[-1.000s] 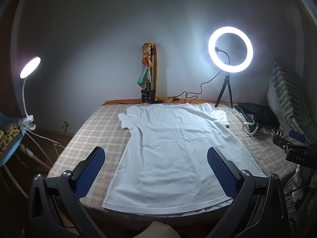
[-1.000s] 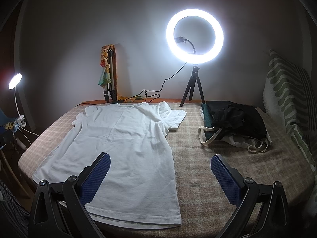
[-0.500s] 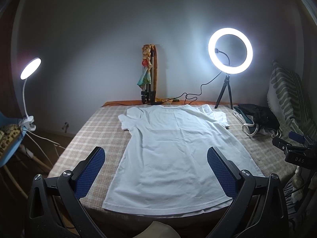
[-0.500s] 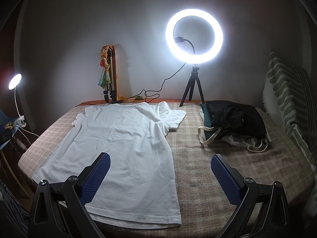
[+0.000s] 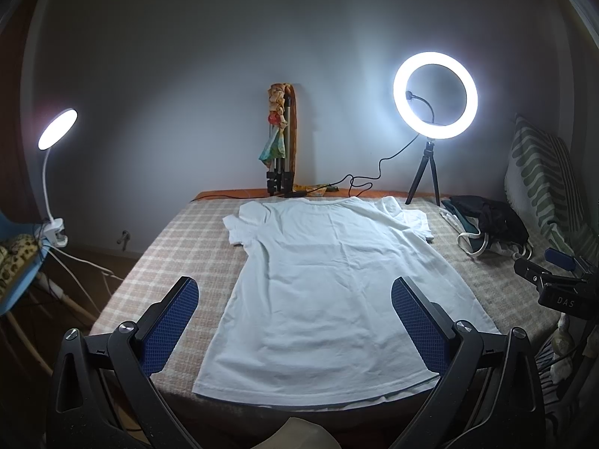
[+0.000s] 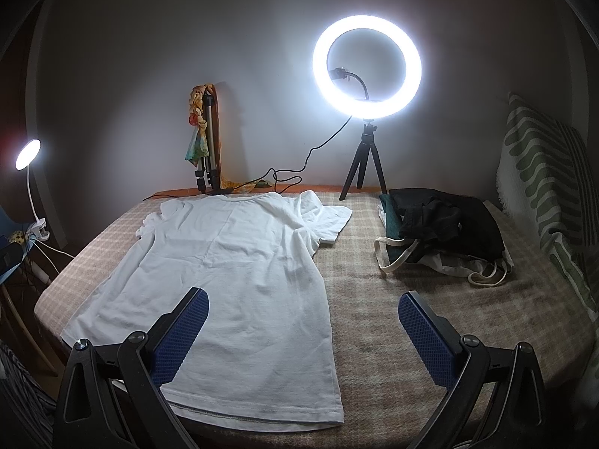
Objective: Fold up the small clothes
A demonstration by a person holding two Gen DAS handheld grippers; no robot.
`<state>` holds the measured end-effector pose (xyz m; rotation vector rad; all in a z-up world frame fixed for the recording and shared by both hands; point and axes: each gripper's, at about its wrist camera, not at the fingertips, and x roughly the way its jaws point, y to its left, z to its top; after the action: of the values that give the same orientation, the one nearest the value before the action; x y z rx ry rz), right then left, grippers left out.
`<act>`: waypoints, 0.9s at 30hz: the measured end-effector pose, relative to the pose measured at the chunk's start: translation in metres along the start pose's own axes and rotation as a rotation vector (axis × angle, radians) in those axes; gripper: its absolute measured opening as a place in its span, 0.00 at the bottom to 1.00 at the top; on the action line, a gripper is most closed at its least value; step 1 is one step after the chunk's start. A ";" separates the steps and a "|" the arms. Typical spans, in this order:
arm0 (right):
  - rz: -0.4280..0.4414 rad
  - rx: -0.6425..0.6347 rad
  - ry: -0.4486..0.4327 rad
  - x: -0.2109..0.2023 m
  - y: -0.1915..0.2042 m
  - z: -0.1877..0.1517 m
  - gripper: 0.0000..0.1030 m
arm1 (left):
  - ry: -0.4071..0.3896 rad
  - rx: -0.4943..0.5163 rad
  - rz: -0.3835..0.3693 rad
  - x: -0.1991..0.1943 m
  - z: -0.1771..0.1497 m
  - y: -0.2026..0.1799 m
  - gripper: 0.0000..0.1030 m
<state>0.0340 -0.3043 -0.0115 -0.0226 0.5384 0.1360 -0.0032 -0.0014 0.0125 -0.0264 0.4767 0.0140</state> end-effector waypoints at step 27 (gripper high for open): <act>0.001 0.001 0.000 -0.001 0.000 0.001 1.00 | 0.003 -0.006 -0.003 0.001 -0.002 0.000 1.00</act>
<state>0.0338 -0.3039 -0.0100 -0.0215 0.5388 0.1364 -0.0030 -0.0011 0.0098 -0.0327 0.4797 0.0127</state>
